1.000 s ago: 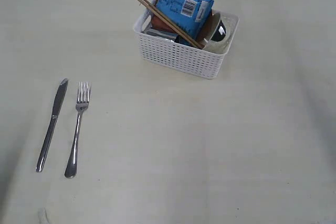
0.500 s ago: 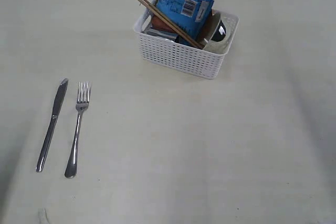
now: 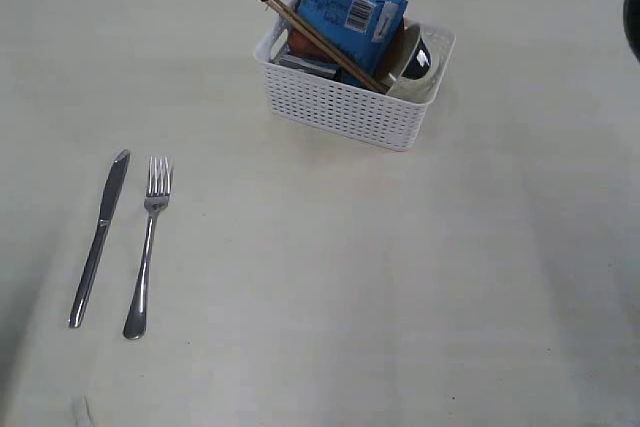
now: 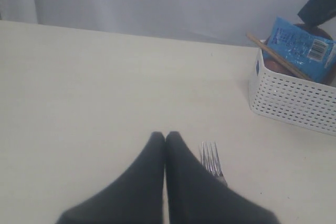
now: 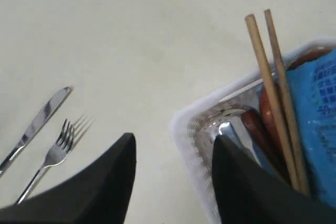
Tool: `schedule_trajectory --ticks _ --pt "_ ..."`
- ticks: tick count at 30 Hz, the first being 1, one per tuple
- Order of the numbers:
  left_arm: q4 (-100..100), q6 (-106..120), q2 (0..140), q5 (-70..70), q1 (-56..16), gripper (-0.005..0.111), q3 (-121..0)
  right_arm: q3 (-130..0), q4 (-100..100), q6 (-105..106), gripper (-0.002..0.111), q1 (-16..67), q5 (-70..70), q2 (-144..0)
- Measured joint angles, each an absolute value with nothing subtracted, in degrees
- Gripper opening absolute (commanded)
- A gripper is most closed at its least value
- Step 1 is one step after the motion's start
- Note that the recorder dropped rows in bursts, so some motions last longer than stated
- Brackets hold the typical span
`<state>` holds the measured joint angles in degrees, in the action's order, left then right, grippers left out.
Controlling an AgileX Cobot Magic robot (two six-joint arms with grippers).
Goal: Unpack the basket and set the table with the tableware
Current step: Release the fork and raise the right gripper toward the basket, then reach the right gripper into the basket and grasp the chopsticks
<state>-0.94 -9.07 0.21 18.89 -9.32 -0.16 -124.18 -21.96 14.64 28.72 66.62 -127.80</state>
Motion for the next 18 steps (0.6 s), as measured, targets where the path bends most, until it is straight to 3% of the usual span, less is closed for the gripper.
schedule_trajectory --ticks 18 --pt "-0.94 -9.07 0.21 18.89 -9.32 0.0 -0.16 -127.35 -7.63 11.12 0.045 31.14 67.86 -133.4"
